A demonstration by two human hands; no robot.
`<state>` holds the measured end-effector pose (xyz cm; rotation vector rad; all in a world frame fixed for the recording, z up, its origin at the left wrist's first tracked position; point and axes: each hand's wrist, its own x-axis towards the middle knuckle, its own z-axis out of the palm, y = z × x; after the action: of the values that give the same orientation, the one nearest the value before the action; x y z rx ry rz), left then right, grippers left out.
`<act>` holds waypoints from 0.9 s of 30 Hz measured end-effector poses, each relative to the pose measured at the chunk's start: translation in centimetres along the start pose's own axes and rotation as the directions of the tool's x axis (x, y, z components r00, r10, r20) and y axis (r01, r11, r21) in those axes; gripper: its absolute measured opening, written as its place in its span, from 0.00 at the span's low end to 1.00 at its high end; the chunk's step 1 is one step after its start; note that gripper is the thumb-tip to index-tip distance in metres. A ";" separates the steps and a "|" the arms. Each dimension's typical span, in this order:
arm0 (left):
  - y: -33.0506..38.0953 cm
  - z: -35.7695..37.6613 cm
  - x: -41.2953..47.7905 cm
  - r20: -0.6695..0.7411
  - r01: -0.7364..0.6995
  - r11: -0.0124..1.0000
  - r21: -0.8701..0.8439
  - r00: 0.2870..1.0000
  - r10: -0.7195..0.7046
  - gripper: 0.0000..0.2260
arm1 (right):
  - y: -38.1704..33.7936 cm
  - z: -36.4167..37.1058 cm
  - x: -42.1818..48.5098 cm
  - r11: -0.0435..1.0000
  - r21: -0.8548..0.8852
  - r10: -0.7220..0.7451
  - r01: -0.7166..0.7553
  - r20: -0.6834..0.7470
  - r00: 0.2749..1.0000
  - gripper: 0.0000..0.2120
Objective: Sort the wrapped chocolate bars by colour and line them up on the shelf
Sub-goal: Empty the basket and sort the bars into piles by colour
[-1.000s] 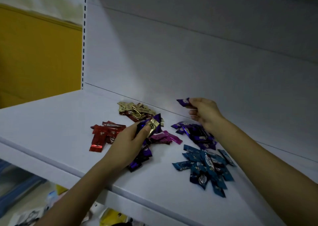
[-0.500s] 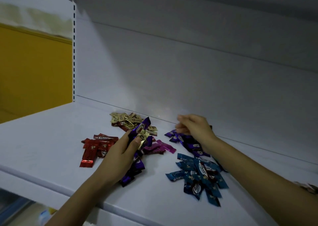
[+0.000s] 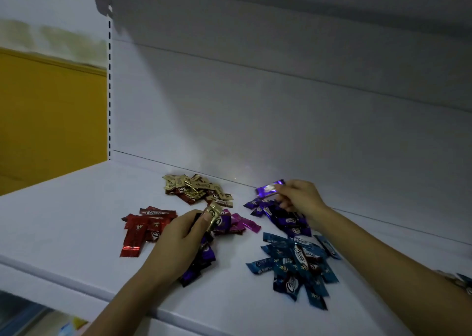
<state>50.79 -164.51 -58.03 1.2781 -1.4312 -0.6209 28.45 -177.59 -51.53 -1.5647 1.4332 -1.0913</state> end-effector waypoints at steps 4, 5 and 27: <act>0.0 0.1 0.0 -0.017 0.006 1.000 -0.006 1.000 -0.006 0.13 | 2.5 -3.6 1.4 0.992 0.059 0.121 -0.113 -0.150 0.981 0.06; 0.0 0.1 0.0 -0.022 0.010 1.000 -0.008 1.000 -0.010 0.12 | 2.9 -4.0 1.5 0.990 0.075 0.132 -0.122 -0.156 0.979 0.06; 0.2 -0.2 0.1 -0.050 -0.084 0.985 -0.153 0.996 0.077 0.12 | -2.6 6.9 -6.6 0.864 -0.158 -0.334 0.478 0.531 0.779 0.04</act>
<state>50.93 -164.45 -57.78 1.1008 -1.3641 -0.6330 35.74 -170.93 -52.34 -2.2507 0.9431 -0.6451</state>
